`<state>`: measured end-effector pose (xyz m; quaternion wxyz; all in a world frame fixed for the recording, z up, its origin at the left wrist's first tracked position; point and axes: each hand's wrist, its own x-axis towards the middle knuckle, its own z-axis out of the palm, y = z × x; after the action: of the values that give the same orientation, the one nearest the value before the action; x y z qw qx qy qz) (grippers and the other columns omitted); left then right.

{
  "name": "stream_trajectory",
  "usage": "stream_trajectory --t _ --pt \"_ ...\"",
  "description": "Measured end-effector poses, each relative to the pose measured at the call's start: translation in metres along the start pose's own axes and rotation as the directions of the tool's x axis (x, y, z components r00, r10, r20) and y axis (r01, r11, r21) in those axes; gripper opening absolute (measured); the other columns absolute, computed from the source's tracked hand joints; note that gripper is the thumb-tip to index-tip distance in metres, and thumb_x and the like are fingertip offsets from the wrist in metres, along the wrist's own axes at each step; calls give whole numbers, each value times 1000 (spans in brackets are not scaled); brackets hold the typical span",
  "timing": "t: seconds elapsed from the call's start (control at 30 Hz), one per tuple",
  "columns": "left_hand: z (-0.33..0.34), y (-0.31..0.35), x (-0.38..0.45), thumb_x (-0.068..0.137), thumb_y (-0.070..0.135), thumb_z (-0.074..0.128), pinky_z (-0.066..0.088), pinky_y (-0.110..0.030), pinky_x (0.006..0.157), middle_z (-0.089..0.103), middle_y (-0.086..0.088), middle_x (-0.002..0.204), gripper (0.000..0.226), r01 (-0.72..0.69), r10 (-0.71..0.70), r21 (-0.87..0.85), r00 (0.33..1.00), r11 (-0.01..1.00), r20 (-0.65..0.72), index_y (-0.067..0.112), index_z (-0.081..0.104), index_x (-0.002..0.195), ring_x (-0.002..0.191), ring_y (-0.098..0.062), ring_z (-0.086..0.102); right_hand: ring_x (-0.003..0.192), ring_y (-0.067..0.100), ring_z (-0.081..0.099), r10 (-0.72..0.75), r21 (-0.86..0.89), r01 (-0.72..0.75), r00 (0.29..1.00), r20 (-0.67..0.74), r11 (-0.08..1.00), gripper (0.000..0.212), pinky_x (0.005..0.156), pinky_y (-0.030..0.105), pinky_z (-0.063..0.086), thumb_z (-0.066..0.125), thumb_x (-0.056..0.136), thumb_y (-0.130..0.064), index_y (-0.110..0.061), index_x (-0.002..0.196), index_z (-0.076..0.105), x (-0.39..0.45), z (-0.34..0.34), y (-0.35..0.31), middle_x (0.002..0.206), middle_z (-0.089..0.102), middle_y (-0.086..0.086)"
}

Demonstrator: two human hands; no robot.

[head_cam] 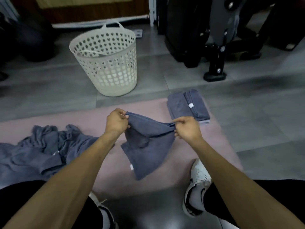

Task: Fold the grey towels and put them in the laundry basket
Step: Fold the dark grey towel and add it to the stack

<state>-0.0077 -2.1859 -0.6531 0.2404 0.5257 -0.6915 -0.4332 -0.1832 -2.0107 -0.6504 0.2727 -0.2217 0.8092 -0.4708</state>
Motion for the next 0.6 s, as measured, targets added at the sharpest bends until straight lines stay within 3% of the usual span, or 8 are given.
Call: stream_trajectory --t 0.1,0.17,0.27,0.3,0.37,0.43,0.5,0.6 --pt "-38 43 -13 97 6 52 45 -11 45 64 -10 79 10 -151 152 66 988 986 -13 15 56 93 48 -9 58 45 14 63 -118 25 120 990 -77 992 32 51 27 56 46 85 -4 -23 75 69 -10 -13 -52 59 66 9" --pt "-61 61 -20 97 5 50 45 -11 47 64 -8 72 12 -198 201 71 979 978 -39 13 58 92 47 -7 58 39 8 59 -161 87 170 981 -107 982 27 43 22 52 47 89 -5 -15 86 71 -17 -20 -82 58 64 5" --pt "-88 68 -33 96 4 49 46 -22 60 64 -1 65 16 -330 331 30 936 943 -116 10 64 96 49 -3 60 44 14 64 -173 112 193 971 -165 975 22 47 27 56 50 84 -8 -3 81 72 -23 -28 -113 56 65 9" --pt "-96 67 -38 95 4 50 45 -23 63 66 -4 69 16 -407 413 67 900 911 -139 10 65 99 57 -8 63 46 17 66 -185 91 203 967 -175 975 23 52 32 58 50 79 -10 -2 76 71 -24 -30 -119 55 66 10" --pt "-105 63 -45 92 3 54 40 -24 68 70 -12 82 18 -518 559 310 827 797 -57 7 67 103 76 -26 66 48 19 67 -204 -75 194 967 -155 978 24 60 37 60 48 70 -15 -3 67 69 -27 -34 -126 50 66 8" --pt "-110 52 -43 91 4 56 44 -29 72 72 -12 87 18 -526 580 403 815 749 -14 8 69 101 84 -33 65 47 19 67 -198 -150 177 971 -137 973 25 59 37 60 46 69 -15 -5 66 69 -28 -31 -128 48 65 6" --pt "-111 41 -41 91 8 55 52 -36 72 70 -6 79 15 -502 542 267 834 823 -101 11 69 97 75 -28 65 47 19 67 -183 -12 183 974 -135 983 25 52 33 57 46 78 -10 -5 71 70 -26 -19 -128 52 65 7" --pt "-111 37 -34 93 13 54 53 -40 70 64 5 67 15 -368 373 58 916 928 -149 20 67 90 61 -17 57 49 20 68 -75 212 90 994 -75 973 22 46 26 55 46 85 -2 -6 79 67 -18 -3 -125 57 64 11"
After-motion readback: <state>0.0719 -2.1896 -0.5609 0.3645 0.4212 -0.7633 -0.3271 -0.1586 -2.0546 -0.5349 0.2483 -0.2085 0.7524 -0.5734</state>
